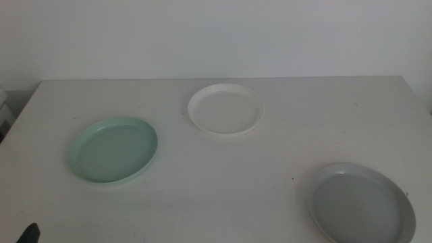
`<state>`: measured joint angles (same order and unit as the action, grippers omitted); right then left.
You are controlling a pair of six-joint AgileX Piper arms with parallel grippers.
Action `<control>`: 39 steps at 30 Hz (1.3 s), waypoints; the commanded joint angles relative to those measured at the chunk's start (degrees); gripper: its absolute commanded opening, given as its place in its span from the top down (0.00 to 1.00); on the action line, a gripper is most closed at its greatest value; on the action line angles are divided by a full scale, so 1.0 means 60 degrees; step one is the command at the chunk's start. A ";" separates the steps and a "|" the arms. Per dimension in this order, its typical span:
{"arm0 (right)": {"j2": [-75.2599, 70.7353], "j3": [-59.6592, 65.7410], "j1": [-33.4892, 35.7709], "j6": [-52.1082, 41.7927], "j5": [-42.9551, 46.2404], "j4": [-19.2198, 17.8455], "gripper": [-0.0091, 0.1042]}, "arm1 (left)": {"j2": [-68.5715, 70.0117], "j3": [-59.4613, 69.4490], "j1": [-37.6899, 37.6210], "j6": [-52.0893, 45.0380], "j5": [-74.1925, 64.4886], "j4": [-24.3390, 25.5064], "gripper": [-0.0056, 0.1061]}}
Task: Stack the three bowls on top of each other.
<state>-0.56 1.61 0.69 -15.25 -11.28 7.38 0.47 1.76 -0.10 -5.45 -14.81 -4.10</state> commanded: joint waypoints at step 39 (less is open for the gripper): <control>-0.0249 -0.0056 -0.0068 -0.0063 0.0704 -0.0078 0.45 | -1.3356 -1.6755 0.0016 0.1268 -0.8078 0.0249 0.01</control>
<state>-0.56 1.61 0.69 -15.25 -11.28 7.38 -79.04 -94.60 -0.10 1.13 -63.52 -2.60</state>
